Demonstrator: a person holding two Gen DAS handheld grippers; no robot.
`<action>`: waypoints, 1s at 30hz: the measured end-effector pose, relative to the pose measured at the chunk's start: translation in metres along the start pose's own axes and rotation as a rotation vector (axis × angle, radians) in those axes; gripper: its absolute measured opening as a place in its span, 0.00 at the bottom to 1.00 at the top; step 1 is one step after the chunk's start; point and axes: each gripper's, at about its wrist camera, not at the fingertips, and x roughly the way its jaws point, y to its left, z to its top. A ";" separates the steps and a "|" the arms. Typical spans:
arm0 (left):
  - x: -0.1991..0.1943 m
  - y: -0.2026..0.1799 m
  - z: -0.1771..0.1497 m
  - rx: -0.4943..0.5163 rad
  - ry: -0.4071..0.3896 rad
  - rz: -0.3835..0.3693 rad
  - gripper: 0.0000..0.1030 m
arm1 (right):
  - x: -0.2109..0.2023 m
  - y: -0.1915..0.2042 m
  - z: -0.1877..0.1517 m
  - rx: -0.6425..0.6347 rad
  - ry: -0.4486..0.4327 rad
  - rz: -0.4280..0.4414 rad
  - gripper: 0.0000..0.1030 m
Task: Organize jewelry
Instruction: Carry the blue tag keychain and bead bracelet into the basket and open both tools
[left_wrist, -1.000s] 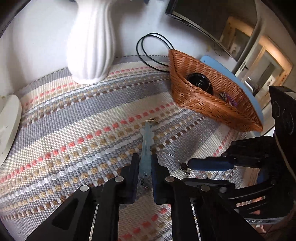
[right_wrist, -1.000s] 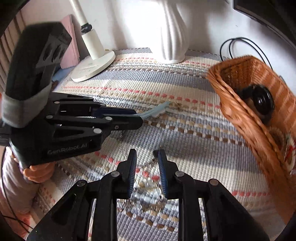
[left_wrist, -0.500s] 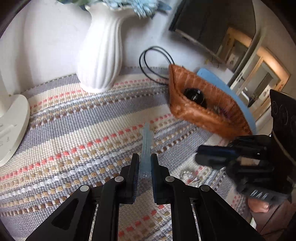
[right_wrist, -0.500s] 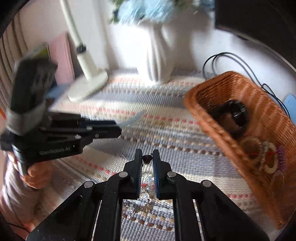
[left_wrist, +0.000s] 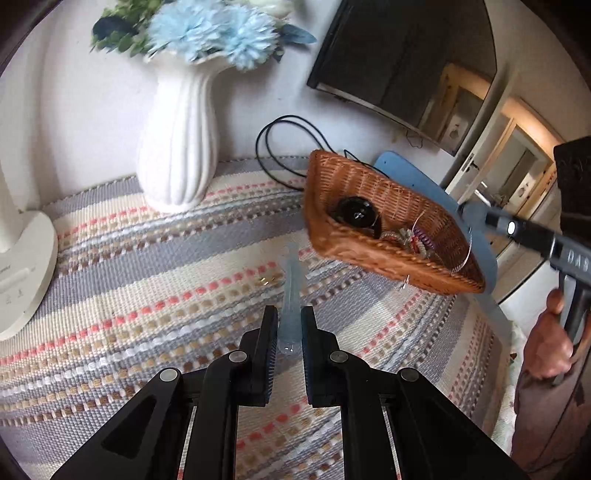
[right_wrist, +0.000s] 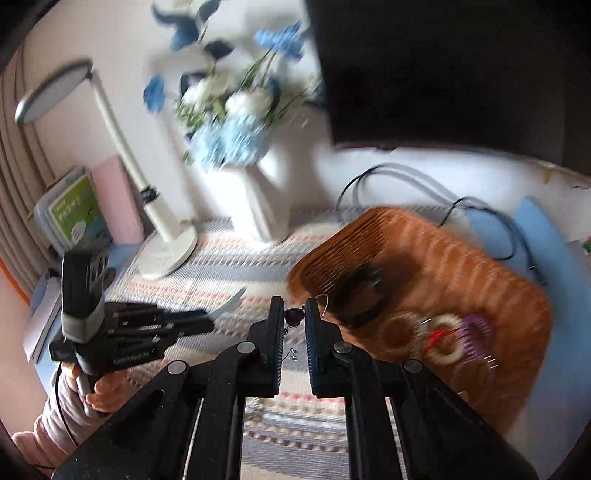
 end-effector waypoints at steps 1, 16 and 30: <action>0.000 -0.006 0.005 0.004 -0.005 -0.011 0.12 | -0.004 -0.004 0.002 0.005 -0.012 -0.007 0.12; 0.058 -0.115 0.071 0.128 0.021 -0.065 0.12 | -0.006 -0.093 -0.010 0.136 -0.005 -0.113 0.12; 0.101 -0.124 0.062 0.112 0.130 -0.101 0.18 | 0.010 -0.133 -0.040 0.278 0.057 -0.076 0.15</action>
